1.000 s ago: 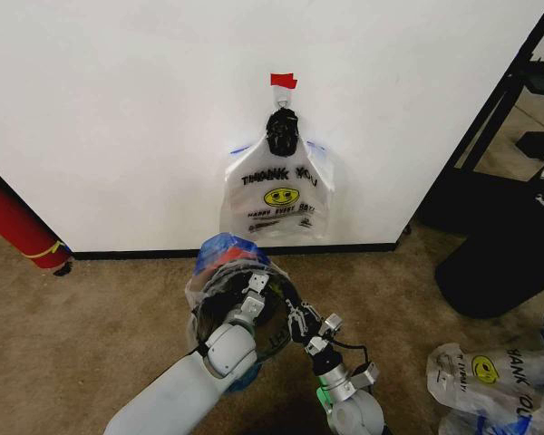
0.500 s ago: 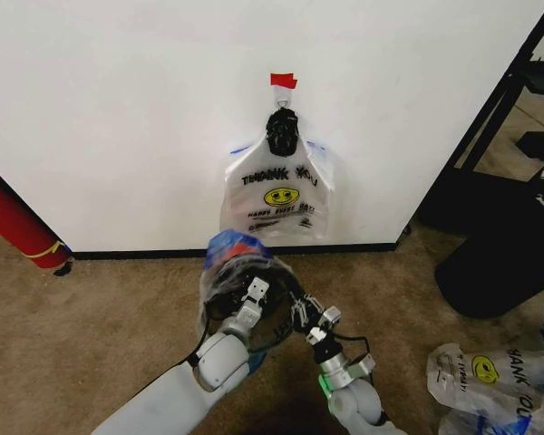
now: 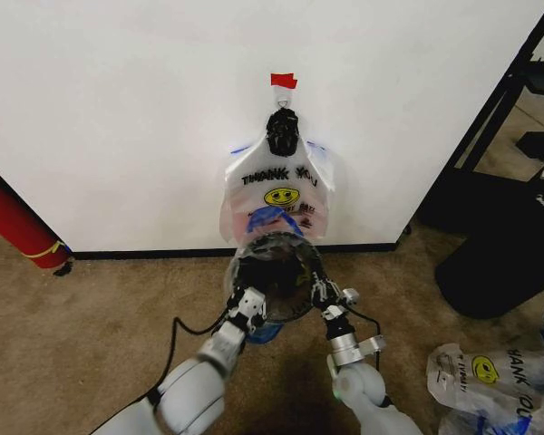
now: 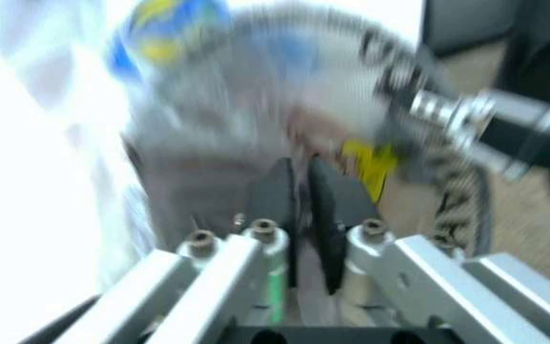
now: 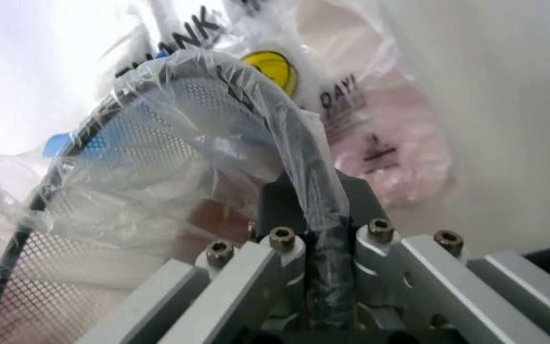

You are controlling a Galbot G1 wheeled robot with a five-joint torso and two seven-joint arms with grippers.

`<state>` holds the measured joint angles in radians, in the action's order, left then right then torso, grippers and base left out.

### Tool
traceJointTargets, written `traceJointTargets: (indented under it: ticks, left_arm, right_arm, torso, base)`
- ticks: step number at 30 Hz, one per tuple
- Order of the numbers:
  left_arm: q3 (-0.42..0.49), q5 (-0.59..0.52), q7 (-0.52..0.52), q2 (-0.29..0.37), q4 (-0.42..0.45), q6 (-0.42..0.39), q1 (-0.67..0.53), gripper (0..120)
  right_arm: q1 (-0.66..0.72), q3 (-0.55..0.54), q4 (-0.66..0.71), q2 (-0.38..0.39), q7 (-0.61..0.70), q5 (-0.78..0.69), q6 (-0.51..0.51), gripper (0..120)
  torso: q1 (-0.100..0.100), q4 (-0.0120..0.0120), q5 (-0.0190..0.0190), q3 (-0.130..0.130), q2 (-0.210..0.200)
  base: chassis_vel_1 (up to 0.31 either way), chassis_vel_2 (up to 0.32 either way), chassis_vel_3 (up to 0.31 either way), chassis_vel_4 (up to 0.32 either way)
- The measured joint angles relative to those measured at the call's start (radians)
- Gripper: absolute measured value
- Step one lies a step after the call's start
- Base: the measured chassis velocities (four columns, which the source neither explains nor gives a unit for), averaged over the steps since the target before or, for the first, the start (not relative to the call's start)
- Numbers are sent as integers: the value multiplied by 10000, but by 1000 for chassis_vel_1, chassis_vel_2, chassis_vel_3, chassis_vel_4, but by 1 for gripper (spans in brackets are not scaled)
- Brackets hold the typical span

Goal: Pick up the garbage bag from the wall and place it over the trash bin.

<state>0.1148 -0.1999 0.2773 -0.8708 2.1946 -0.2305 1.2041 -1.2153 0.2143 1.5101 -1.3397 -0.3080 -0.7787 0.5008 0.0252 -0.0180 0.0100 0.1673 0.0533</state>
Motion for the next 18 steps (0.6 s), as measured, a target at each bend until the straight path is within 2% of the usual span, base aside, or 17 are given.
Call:
traceJointTargets:
  ticks: [6, 10, 11, 15, 17, 18]
  left_arm:
    - [-1045, 77, -933, 384, 546, 773, 113, 31]
    - [-1525, -585, -935, 614, 656, 340, -398, 48]
    - [-1525, -585, -935, 614, 656, 340, -398, 48]
    - [-1694, -959, -893, 824, 85, 84, -749, 63]
    - [-1701, -958, -867, 914, -191, 71, -723, 74]
    - [-1701, -958, -867, 914, -191, 71, -723, 74]
  right_arm:
    - [-389, 217, 198, 415, -537, 203, 155, 0]
    - [-684, 450, 309, 664, -1225, 722, 534, 0]
    - [-684, 450, 309, 664, -1225, 722, 534, 0]
    - [-890, 612, 454, 814, -1704, 1060, 826, 0]
    - [-991, 669, 576, 867, -1799, 1152, 929, 0]
    - [-991, 669, 576, 867, -1799, 1152, 929, 0]
  torso:
    - [0, 0, 1, 0, 0]
    - [0, -2, 1, 0, 0]
    - [0, -2, 1, 0, 0]
    - [0, -3, 2, 0, 0]
    - [0, -2, 1, 0, 0]
    - [0, -2, 1, 0, 0]
  base:
    - [0, 0, 0, 0]
    - [0, 0, 0, 0]
    - [0, 0, 0, 0]
    - [0, 0, 0, 0]
    - [0, 0, 0, 0]
    - [0, 0, 0, 0]
